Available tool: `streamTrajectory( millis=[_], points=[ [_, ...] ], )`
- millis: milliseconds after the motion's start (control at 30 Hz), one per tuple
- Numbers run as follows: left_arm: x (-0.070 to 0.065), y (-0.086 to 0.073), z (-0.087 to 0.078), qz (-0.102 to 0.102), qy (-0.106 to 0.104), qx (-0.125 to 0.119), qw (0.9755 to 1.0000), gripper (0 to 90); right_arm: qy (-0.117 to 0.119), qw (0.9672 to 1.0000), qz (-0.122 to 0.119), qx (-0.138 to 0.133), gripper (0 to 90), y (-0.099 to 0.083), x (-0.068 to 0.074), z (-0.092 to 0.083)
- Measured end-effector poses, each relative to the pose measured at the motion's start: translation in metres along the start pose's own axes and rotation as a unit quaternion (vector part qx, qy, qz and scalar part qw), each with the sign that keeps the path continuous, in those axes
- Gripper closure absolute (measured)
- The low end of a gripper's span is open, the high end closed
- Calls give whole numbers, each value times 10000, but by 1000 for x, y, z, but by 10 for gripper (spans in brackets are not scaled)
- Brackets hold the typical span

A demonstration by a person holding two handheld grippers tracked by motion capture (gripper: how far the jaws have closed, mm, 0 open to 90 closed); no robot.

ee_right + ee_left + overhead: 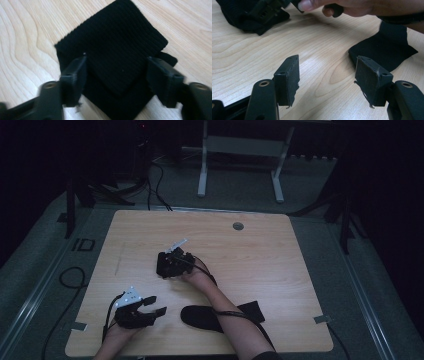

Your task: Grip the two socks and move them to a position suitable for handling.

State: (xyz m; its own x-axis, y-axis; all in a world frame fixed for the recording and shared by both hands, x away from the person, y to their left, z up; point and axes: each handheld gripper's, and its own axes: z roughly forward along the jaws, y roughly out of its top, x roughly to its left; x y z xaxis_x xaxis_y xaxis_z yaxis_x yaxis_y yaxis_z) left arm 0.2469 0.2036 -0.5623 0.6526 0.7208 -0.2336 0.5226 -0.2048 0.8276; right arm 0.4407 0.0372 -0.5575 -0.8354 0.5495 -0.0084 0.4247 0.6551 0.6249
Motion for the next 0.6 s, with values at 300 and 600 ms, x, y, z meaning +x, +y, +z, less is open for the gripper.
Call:
streamTrajectory(
  millis=[300, 600],
  points=[
    [-1, 1, 4, -32, 22, 32, 10000, 370, -72, 10000, -10, -60, 773, -2, 4, -5],
    [3, 8, 5, -114, 199, -39, 9997, 369, -108, 9991, -96, -388, 784, -18, -2, -51]
  ],
)
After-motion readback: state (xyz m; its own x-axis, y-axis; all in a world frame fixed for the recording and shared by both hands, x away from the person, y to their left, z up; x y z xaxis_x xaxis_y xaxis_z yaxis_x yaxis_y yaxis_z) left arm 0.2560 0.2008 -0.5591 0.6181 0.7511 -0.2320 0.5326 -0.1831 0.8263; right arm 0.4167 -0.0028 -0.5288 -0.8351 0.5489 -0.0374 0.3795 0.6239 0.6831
